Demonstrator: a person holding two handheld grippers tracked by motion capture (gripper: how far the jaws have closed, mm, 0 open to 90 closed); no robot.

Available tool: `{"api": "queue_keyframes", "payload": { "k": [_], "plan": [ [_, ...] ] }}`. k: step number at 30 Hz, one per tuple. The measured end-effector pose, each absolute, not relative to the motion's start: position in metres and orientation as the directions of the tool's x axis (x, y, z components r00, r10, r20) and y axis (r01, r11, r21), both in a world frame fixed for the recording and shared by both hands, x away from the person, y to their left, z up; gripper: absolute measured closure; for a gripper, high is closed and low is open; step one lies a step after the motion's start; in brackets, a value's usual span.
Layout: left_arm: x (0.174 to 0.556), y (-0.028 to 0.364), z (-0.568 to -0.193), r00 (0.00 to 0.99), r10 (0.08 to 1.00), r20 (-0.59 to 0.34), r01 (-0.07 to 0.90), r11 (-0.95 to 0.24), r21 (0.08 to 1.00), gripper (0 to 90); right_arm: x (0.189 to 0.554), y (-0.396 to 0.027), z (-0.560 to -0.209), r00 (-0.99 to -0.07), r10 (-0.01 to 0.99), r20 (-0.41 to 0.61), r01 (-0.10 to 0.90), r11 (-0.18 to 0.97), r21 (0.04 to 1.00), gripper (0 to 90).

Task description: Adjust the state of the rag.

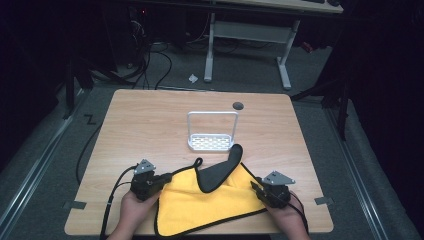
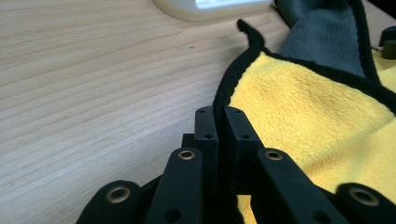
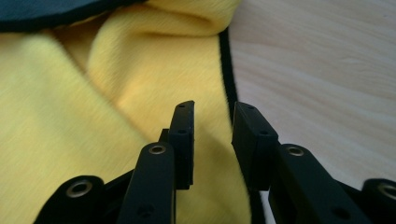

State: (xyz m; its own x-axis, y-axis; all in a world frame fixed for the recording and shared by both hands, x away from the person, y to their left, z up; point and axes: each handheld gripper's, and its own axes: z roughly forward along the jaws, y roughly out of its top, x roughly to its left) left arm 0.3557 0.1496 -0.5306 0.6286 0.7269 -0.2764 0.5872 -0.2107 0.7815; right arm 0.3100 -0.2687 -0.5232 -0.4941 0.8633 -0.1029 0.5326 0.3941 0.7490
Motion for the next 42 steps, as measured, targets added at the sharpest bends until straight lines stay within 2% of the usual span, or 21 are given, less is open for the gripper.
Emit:
{"api": "queue_keyframes", "payload": {
  "k": [4,9,11,20,22,25,28,32,37,42],
  "plan": [
    [0.352,0.162,-0.533,0.603,0.742,-0.292,0.599,-0.180,0.780,84.4,0.326,-0.261,-0.520,-0.510,0.854,-0.101,0.535,0.407,0.740,72.2],
    [0.348,0.178,-0.533,0.570,0.769,-0.290,0.609,-0.157,0.778,84.6,0.335,-0.261,-0.528,-0.528,0.846,-0.074,0.573,0.418,0.705,79.8],
    [0.346,0.184,-0.534,0.547,0.785,-0.291,0.616,-0.143,0.775,84.8,0.332,-0.265,-0.527,-0.527,0.847,-0.068,0.579,0.416,0.701,82.1],
    [0.347,0.204,-0.538,0.460,0.836,-0.299,0.645,-0.083,0.760,84.4,0.298,-0.280,-0.526,-0.543,0.839,-0.036,0.593,0.413,0.691,82.2],
    [0.346,0.203,-0.536,0.454,0.853,-0.260,0.634,-0.104,0.766,80.3,0.295,-0.279,-0.524,-0.550,0.834,-0.044,0.589,0.425,0.687,81.2],
    [0.344,0.204,-0.530,0.451,0.850,-0.272,0.625,-0.084,0.776,70.5,0.296,-0.279,-0.520,-0.540,0.841,-0.040,0.573,0.402,0.714,80.6],
    [0.339,0.205,-0.521,0.467,0.846,-0.257,0.600,-0.090,0.795,64.6,0.300,-0.280,-0.519,-0.526,0.850,-0.025,0.569,0.373,0.733,77.9],
    [0.332,0.197,-0.518,0.532,0.809,-0.250,0.598,-0.150,0.787,65.1,0.316,-0.276,-0.513,-0.513,0.859,-0.013,0.567,0.350,0.746,76.3],
    [0.332,0.178,-0.528,0.572,0.794,-0.208,0.625,-0.257,0.737,69.1,0.360,-0.260,-0.513,-0.485,0.874,-0.030,0.595,0.355,0.721,77.4],
    [0.334,0.175,-0.533,0.578,0.788,-0.212,0.629,-0.264,0.731,68.1,0.391,-0.247,-0.525,-0.465,0.884,-0.051,0.623,0.367,0.691,76.0]
  ]
}}
